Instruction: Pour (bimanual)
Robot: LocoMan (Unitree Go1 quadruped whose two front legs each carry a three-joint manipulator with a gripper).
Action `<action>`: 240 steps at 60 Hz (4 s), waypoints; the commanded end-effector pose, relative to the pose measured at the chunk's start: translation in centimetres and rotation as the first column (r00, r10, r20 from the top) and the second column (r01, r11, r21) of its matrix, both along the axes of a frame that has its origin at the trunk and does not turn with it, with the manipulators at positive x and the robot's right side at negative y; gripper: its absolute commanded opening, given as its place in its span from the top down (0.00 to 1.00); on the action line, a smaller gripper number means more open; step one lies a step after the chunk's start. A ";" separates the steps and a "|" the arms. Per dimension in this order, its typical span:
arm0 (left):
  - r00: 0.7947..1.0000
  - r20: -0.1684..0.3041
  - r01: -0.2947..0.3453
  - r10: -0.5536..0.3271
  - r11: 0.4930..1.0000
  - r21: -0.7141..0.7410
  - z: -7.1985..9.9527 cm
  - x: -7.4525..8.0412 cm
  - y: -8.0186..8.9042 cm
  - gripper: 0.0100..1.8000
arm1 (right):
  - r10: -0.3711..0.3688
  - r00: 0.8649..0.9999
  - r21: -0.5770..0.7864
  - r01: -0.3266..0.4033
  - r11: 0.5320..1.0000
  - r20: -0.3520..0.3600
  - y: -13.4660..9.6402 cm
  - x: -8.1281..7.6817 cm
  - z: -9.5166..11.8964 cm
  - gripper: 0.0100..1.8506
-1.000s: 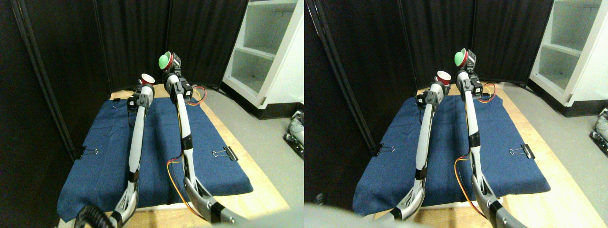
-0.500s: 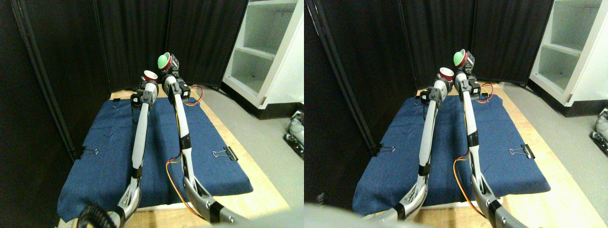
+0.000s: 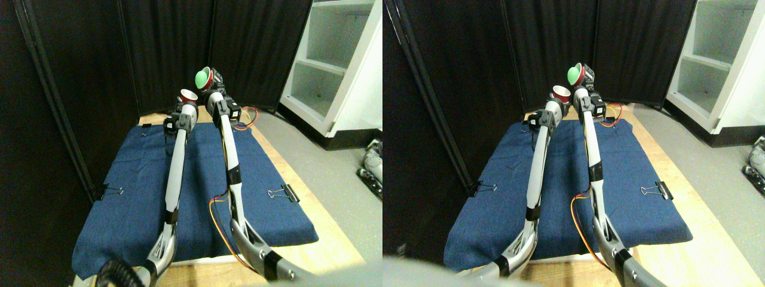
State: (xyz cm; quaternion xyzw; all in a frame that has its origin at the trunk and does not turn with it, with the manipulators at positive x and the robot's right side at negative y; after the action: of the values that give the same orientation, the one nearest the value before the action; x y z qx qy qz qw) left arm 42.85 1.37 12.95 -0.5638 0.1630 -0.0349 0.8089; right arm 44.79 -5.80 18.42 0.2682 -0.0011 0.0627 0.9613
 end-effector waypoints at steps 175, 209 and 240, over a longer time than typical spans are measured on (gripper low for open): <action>0.976 0.071 -0.193 0.205 0.970 -0.148 -2.0 1.3 5.0 0.82 | -0.222 0.973 0.668 0.203 0.716 -0.058 -7.1 0.3 -5.9 0.83; 0.935 0.036 -0.342 0.352 0.924 -0.172 -8.0 2.1 8.2 0.82 | -0.243 0.967 0.708 0.225 0.670 -0.077 -7.7 -0.3 -10.2 0.81; 0.910 0.020 -0.407 0.414 0.903 -0.141 -11.5 2.5 9.8 0.82 | -0.254 0.956 0.757 0.273 0.594 -0.146 -7.9 -0.1 -13.7 0.82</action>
State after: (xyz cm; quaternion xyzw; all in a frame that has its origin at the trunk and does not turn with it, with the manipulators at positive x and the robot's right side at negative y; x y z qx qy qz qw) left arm 45.08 11.40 1.24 -0.6323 0.0330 0.1181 0.7650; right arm 44.50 -13.93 4.77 0.6579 -0.0467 -0.0914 0.7460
